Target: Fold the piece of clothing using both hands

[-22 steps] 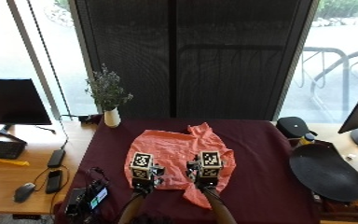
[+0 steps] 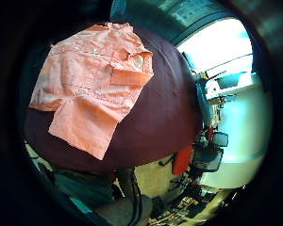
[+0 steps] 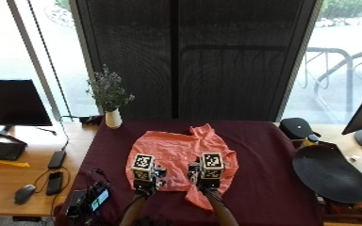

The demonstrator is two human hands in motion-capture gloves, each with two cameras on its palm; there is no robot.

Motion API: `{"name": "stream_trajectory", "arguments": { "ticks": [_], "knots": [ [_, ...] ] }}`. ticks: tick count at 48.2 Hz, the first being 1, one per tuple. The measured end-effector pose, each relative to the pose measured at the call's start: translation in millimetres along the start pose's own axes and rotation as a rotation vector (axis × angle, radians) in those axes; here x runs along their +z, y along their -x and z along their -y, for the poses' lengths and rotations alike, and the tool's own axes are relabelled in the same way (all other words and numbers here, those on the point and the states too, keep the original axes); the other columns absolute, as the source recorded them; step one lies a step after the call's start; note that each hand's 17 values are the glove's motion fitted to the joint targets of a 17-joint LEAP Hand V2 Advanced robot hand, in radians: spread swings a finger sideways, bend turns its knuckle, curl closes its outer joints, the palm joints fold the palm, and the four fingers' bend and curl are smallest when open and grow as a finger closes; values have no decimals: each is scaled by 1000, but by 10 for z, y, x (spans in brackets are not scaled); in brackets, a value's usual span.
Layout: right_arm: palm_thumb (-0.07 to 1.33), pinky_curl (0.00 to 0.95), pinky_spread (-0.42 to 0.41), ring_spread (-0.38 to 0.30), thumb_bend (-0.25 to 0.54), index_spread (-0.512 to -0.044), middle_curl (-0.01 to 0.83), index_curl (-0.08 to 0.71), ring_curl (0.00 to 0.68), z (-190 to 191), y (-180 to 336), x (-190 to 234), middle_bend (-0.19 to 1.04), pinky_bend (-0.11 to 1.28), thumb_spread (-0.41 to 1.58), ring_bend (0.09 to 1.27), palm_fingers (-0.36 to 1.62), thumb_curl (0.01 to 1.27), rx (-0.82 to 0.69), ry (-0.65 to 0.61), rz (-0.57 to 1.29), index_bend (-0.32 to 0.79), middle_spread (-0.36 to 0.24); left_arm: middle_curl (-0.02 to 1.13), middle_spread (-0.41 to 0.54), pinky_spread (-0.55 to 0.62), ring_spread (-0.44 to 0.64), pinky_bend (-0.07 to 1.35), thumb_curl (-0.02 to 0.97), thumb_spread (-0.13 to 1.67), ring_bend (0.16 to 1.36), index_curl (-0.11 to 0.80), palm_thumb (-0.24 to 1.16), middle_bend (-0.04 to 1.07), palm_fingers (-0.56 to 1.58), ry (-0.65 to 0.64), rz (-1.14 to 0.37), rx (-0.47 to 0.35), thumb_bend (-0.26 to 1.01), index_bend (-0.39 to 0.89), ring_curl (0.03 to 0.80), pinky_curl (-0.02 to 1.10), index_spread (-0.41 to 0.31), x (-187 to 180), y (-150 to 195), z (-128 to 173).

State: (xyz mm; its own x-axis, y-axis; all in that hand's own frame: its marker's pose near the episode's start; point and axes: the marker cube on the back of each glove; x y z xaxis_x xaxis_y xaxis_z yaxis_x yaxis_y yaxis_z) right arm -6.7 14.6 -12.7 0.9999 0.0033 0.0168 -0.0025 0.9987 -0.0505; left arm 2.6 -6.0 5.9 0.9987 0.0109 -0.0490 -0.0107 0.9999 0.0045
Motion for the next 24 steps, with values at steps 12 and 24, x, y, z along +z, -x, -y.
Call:
{"name": "stream_trajectory", "arguments": {
  "ticks": [12,24],
  "knots": [
    [368,313,242,164,144,-360,183,272,185,42,-91,95,159,650,1310,244,176,245,-7,-9,-2,172,33,331,5,327,186,398,231,1143,512,244,247,216,405,-5,5,-1,-10,141,269,228,-105,-40,32,-58],
    [385,331,231,170,90,-358,212,285,219,-257,-232,-19,166,673,1309,276,186,276,-21,-9,35,150,33,364,5,333,188,399,257,1154,524,269,245,206,391,-69,-33,8,-19,137,288,254,-106,-131,32,-198]
  ]
}}
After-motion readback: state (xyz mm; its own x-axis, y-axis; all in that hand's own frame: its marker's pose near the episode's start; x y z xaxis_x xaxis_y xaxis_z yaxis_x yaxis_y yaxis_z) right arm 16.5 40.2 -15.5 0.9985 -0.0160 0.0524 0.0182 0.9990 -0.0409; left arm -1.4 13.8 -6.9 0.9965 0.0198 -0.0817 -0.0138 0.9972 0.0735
